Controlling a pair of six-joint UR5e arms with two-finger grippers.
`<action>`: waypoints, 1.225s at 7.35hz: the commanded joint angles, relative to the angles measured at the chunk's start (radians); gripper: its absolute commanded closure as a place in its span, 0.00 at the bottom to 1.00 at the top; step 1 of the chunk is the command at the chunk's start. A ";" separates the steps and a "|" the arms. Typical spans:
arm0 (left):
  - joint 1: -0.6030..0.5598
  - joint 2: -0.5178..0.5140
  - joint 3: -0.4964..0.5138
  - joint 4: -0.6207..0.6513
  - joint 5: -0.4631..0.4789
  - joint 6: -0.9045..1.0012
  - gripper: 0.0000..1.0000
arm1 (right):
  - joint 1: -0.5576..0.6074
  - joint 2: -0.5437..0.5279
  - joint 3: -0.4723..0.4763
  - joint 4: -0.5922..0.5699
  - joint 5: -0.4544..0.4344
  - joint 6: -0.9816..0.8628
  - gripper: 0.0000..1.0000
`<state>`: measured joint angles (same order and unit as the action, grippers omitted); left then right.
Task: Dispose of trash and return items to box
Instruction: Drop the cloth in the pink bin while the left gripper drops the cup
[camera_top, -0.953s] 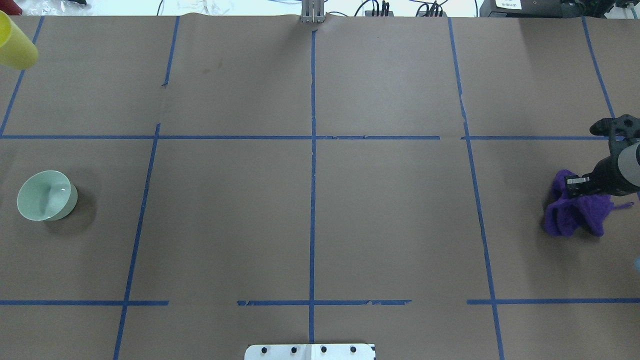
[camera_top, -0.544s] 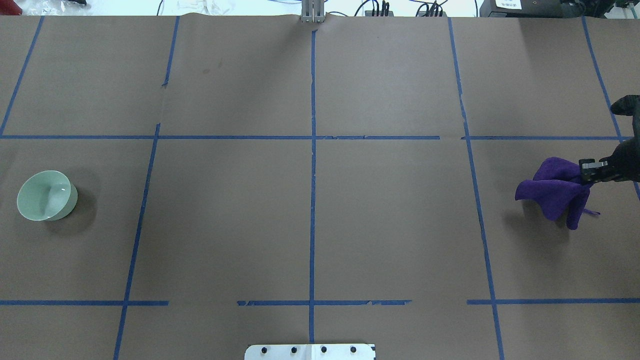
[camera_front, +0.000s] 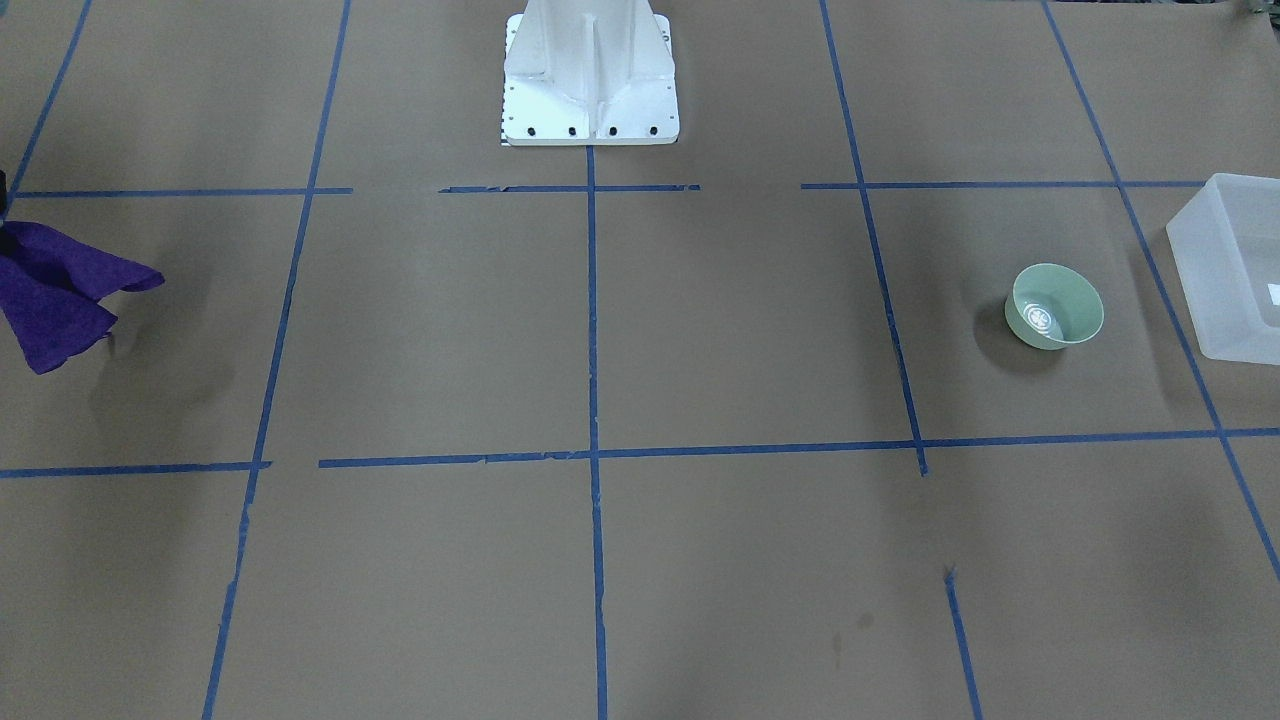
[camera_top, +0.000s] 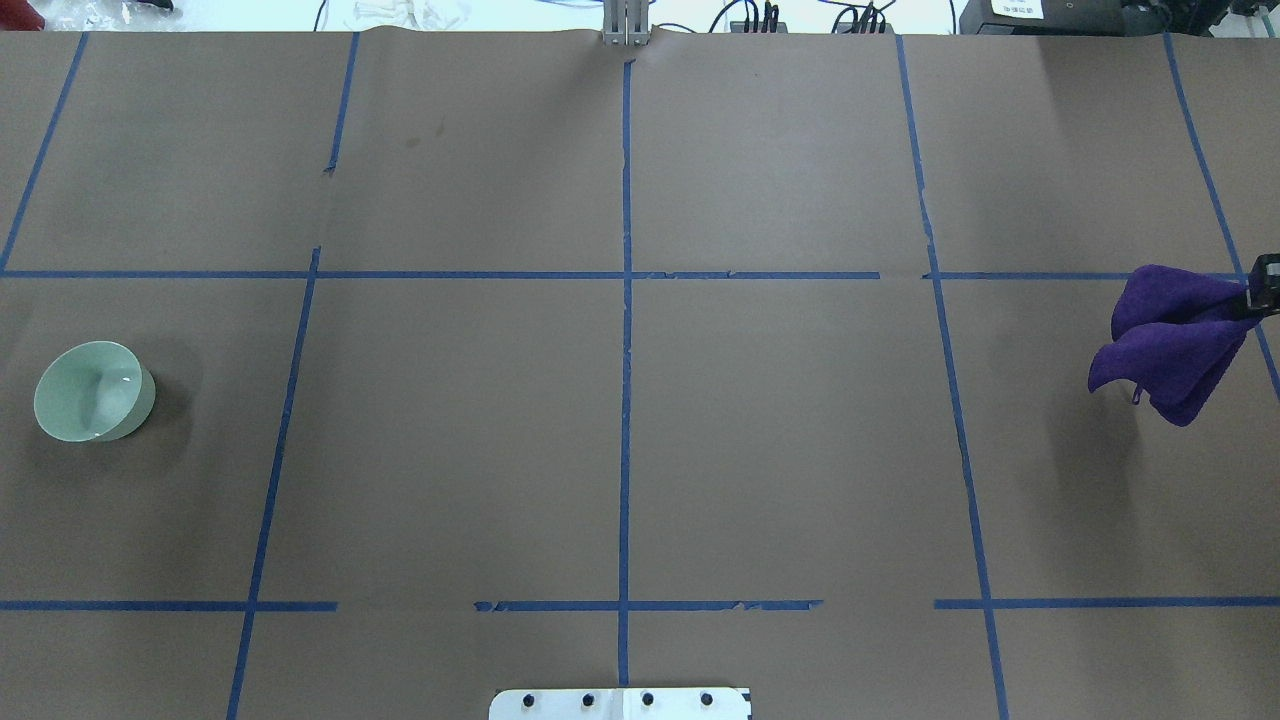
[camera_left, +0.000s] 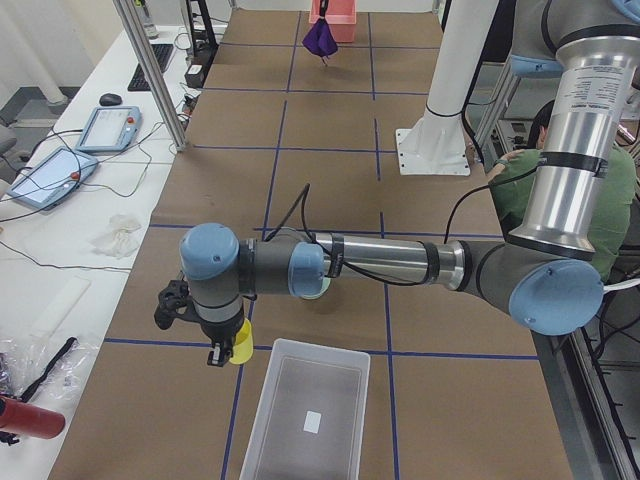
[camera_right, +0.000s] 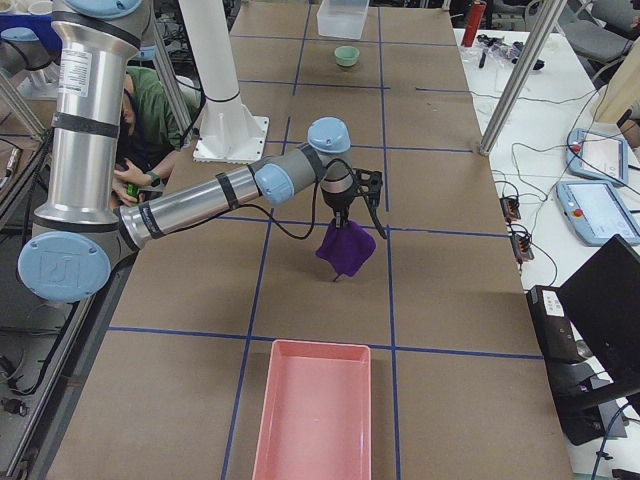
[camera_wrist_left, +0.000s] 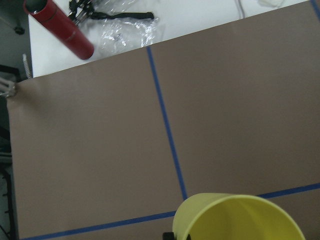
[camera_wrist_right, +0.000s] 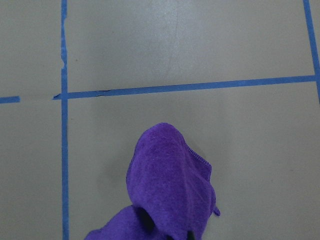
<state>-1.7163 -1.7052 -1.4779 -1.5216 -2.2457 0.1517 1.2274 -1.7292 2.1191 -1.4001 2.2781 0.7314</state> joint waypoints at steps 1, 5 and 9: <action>0.004 0.157 -0.095 -0.020 -0.052 -0.144 1.00 | 0.052 0.005 0.037 -0.064 0.041 -0.042 1.00; 0.073 0.288 -0.006 -0.292 -0.124 -0.162 1.00 | 0.233 0.111 0.093 -0.428 0.041 -0.350 1.00; 0.165 0.289 0.143 -0.512 -0.147 -0.182 1.00 | 0.317 0.106 0.090 -0.436 0.041 -0.466 1.00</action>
<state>-1.5786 -1.4166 -1.3726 -1.9721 -2.3901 -0.0258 1.5232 -1.6205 2.2097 -1.8353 2.3194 0.2946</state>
